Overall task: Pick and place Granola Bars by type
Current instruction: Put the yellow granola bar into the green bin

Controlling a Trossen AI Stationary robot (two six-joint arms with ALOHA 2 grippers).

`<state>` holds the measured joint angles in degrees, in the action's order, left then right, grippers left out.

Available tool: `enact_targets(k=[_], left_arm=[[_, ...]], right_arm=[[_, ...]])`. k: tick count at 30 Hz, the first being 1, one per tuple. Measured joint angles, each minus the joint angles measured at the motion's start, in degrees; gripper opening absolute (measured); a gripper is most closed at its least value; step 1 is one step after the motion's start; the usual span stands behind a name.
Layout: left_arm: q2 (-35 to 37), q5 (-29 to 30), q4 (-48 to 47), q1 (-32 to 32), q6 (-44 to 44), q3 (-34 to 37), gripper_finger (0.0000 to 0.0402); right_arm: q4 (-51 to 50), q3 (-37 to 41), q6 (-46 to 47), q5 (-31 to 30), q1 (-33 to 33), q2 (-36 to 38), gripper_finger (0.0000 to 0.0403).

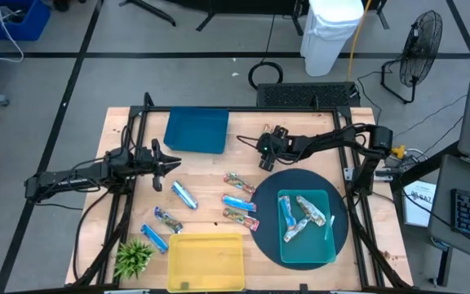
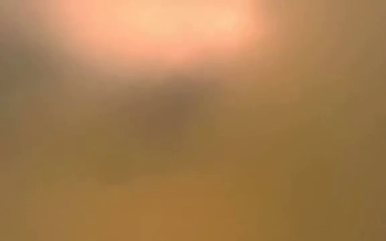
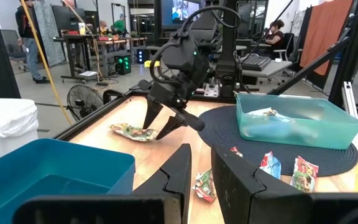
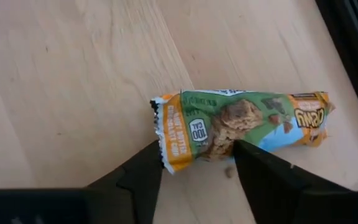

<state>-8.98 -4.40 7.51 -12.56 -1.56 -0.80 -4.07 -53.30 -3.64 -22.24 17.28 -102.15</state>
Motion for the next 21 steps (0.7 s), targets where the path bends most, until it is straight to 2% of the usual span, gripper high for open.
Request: enact_targets(k=[3, 8, 9, 15, 21], left_arm=[[0.0, 0.0, 0.0, 0.0, 0.0, 0.0, 0.0070], [0.0, 0.0, 0.0, 0.0, 0.0, 0.0, 0.0070], [0.0, 0.0, 0.0, 0.0, 0.0, 0.0, 0.0070], [0.0, 0.0, 0.0, 0.0, 0.0, 0.0, 0.0070], [0.0, 0.0, 0.0, 0.0, 0.0, 0.0, 0.0070]], right_arm=[[0.7, 0.0, 0.0, 0.0, 0.0, 0.0, 0.0141], [3.0, 0.0, -1.0, 0.0, -0.3, 0.0, 0.0027], [3.5, 0.0, -1.9, 0.0, -0.5, 0.0, 0.0014], [6.4, 0.0, -4.9, 0.0, -4.4, 1.0, 0.0002], [6.0, 0.0, -5.3, 0.1, -11.9, 7.0, 0.0001]])
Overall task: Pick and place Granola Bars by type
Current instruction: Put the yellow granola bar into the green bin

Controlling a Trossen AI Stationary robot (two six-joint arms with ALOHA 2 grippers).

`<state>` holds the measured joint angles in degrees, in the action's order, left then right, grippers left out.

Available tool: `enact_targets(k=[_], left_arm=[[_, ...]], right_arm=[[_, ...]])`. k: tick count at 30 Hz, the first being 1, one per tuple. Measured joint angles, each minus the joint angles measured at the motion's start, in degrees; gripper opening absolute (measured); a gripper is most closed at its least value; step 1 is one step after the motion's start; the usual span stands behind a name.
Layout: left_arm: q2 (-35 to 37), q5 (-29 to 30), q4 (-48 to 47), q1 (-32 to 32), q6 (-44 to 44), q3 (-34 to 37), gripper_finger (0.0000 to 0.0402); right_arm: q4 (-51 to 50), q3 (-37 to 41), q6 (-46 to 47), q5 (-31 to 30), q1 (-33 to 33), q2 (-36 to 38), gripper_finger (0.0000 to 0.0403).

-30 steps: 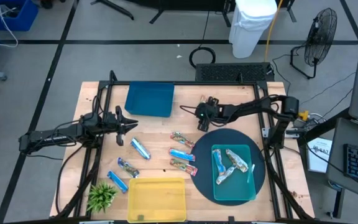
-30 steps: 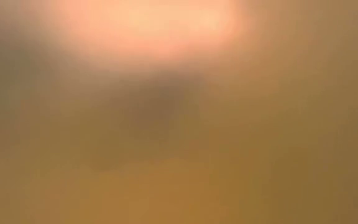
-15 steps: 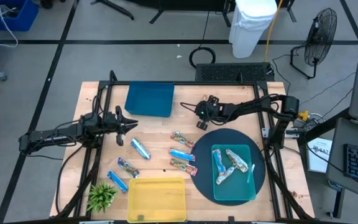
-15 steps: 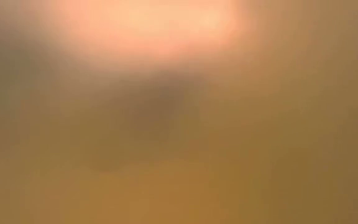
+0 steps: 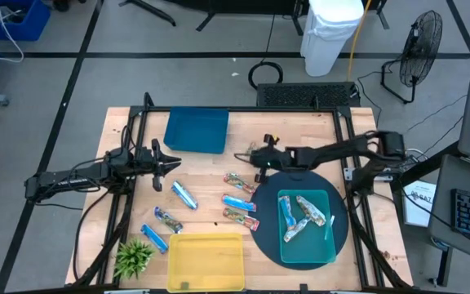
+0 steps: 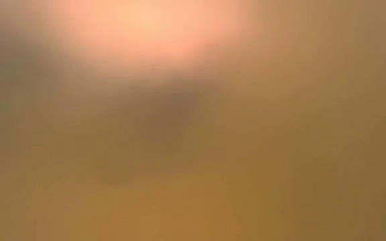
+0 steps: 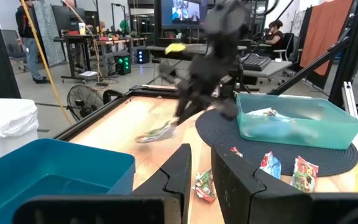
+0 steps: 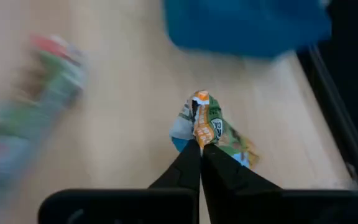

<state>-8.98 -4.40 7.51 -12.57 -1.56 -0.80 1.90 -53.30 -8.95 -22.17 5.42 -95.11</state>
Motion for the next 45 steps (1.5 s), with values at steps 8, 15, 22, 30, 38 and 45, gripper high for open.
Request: enact_targets(k=[8, 15, 22, 30, 38, 45], left_arm=[[0.0, 0.0, 0.0, 0.0, 0.0, 0.0, 0.0070], [0.0, 0.0, 0.0, 0.0, 0.0, 0.0, 0.0070], [0.0, 0.0, 0.0, 0.0, 0.0, 0.0, 0.0070], [0.0, 0.0, 0.0, 0.0, 0.0, 0.0, 0.0070], [0.0, 0.0, 0.0, 0.0, 0.0, 0.0, 0.0070], [0.0, 0.0, 0.0, 0.0, 0.0, 0.0, 0.0070]], right_arm=[[-1.3, 0.0, 1.7, 0.0, -14.7, 13.9, 0.0000], [-7.7, 0.0, 5.1, -0.2, -29.2, 25.2, 0.0000], [-16.0, 0.0, 11.8, -1.8, -41.8, 32.1, 0.0000], [-24.4, 0.0, 24.6, -2.1, -50.3, 33.8, 0.0000], [-30.8, 0.0, 34.9, -3.3, -53.4, 33.8, 0.0000], [-33.7, 0.5, 50.8, 6.9, -55.8, 33.8, 0.0000]])
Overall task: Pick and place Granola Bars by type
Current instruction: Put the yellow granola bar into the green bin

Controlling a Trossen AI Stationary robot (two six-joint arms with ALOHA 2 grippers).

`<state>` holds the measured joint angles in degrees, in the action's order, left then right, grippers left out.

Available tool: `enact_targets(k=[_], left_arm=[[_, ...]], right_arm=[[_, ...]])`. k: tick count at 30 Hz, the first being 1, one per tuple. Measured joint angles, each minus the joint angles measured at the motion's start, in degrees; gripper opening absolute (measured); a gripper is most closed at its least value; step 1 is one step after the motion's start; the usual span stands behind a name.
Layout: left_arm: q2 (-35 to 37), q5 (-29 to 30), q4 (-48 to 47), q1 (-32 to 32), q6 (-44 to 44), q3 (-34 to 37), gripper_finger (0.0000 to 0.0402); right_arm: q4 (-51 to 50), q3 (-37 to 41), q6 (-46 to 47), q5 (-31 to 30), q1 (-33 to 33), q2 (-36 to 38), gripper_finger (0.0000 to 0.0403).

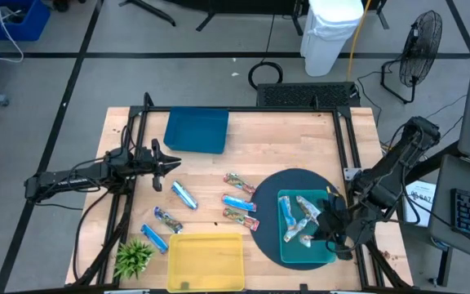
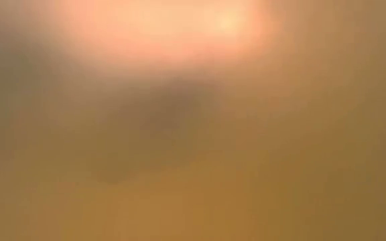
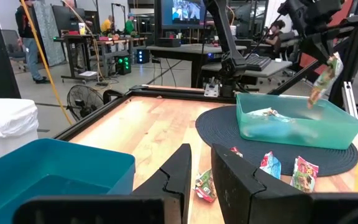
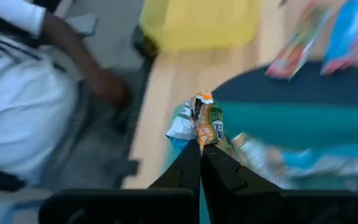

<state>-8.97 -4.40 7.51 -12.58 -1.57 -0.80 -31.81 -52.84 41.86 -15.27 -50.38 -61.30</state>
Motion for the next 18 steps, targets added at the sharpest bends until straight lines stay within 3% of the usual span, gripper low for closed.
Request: enact_targets(k=[8, 18], left_arm=[[0.0, 0.0, 0.0, 0.0, 0.0, 0.0, 0.0070], [0.0, 0.0, 0.0, 0.0, 0.0, 0.0, 0.0070]], right_arm=[[0.3, 4.4, 14.5, 1.9, -3.3, 0.0, 0.0000], [0.3, 10.8, 19.2, 2.0, -2.8, 0.0, 0.0000]])
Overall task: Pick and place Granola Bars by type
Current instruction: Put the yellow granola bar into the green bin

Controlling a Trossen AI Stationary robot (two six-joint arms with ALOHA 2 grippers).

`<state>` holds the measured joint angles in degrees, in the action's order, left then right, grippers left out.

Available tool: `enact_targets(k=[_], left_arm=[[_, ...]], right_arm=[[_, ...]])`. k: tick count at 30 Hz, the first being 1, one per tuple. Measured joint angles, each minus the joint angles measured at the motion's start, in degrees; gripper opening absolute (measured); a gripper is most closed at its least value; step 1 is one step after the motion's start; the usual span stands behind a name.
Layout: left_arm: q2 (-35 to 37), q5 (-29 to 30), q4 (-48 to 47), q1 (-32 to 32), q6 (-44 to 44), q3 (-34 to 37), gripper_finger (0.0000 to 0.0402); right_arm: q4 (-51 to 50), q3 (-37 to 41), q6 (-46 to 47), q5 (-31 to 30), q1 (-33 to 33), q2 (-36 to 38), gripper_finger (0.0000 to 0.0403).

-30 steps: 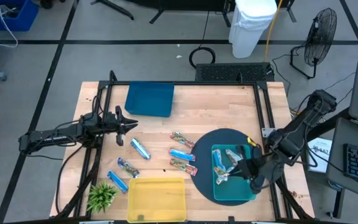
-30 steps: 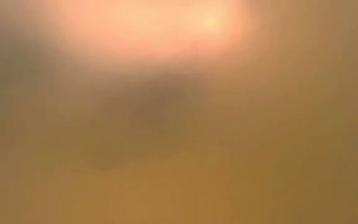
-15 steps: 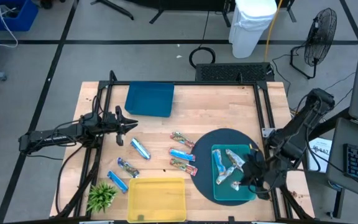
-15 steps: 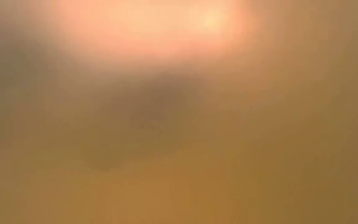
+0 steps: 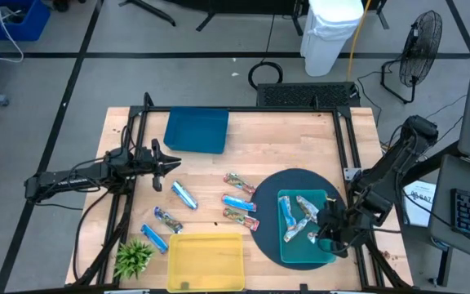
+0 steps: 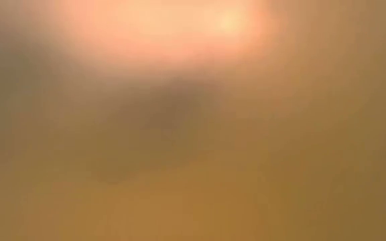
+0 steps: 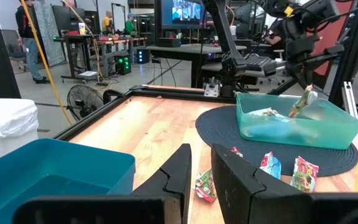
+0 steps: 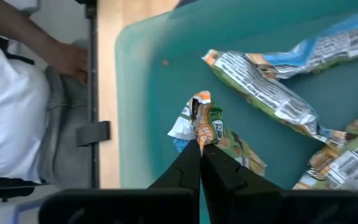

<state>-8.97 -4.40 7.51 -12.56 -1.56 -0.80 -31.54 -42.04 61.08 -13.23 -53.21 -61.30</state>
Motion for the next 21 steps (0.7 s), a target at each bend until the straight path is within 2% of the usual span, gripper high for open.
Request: enact_targets(k=[11, 21], left_arm=[[0.0, 0.0, 0.0, 0.0, 0.0, 0.0, 0.0070], [0.0, 0.0, 0.0, 0.0, 0.0, 0.0, 0.0070]], right_arm=[[1.3, 0.7, -0.2, -0.2, 0.0, 0.0, 0.0007], [3.7, 0.7, -2.2, -3.5, 0.1, 0.0, 0.0070]])
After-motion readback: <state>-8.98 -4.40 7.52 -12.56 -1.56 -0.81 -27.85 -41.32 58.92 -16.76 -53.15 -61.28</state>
